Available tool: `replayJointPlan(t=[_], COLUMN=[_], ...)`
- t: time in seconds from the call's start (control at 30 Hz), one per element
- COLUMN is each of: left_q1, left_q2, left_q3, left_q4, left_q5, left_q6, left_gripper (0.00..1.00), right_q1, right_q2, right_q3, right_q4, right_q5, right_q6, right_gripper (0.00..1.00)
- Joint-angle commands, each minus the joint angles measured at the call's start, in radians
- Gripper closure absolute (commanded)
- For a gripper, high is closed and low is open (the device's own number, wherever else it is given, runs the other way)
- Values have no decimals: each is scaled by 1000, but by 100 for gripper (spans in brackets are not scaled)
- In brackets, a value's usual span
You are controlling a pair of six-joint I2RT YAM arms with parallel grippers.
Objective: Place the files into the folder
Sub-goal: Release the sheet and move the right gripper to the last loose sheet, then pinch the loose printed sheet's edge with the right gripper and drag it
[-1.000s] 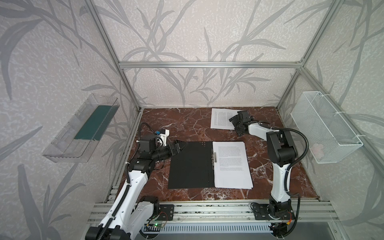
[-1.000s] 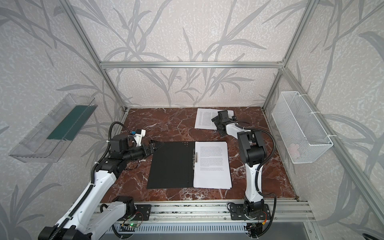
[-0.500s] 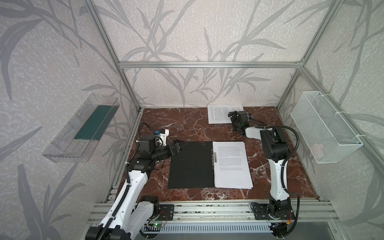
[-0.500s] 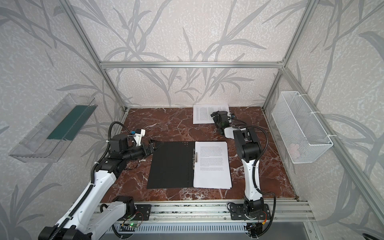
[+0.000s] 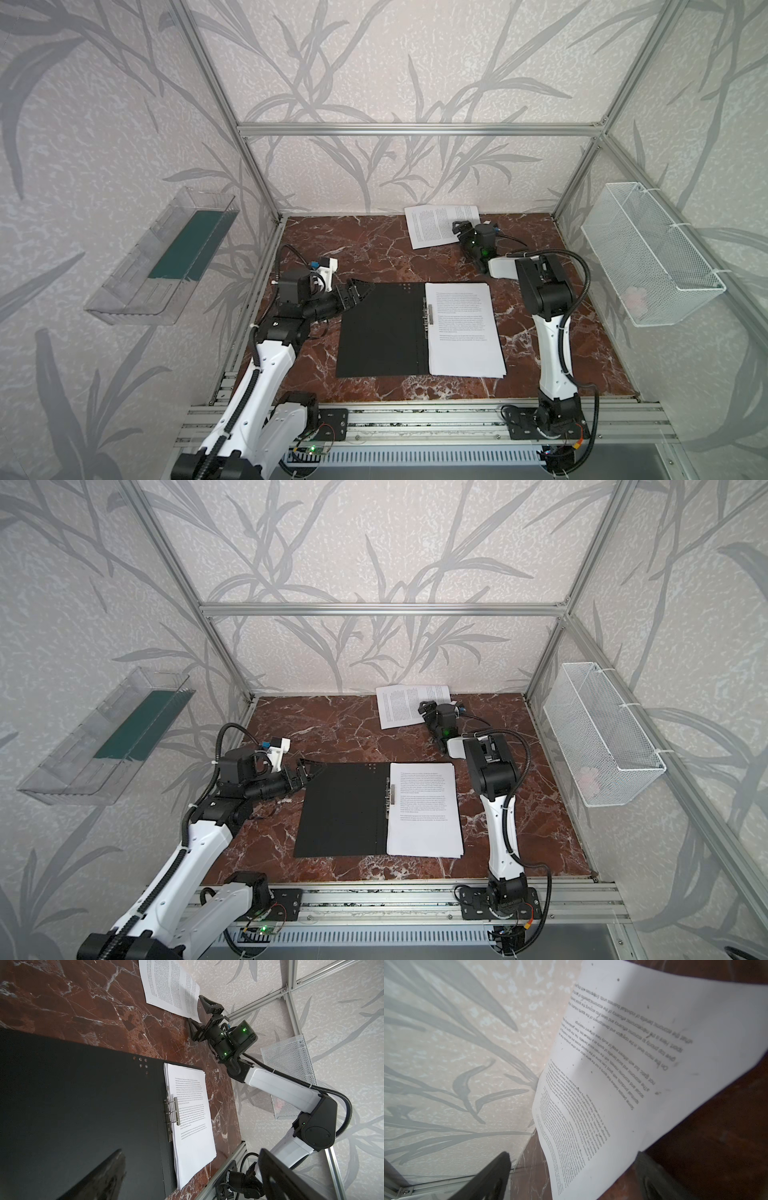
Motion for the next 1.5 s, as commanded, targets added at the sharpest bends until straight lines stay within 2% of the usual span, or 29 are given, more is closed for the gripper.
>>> replayJointPlan(t=[0.0, 0.3, 0.47, 0.7, 0.8, 1.13, 1.27, 1.4, 1.47], left_q1=[7, 11, 12, 14, 15, 19, 20, 21, 22], left_q2=[-5, -3, -2, 0, 1, -4, -4, -4, -4], left_q3=[15, 13, 11, 11, 10, 6, 6, 6, 6], left_q4=[22, 29, 32, 34, 37, 45, 45, 47, 46], left_q5=[12, 14, 13, 15, 17, 21, 22, 22, 21], left_q6=[-1, -9, -11, -13, -14, -20, -21, -21, -21], left_gripper=[1, 1, 1, 1, 1, 1, 1, 1, 1], right_q1=[-4, -29, -27, -18, -17, -18, -29, -34, -30], right_q2=[11, -28, 26, 54, 59, 59, 71, 21, -50], right_q3=[23, 7, 48, 60, 62, 55, 65, 52, 3], right_q4=[59, -6, -26, -46, -77, -120, -107, -100, -125], right_q5=[-34, -22, -39, 9, 13, 41, 22, -27, -5], right_q6=[-55, -121, -48, 3, 21, 23, -1, -120, -205], right_gripper=[9, 14, 27, 30, 36, 39, 51, 53, 53])
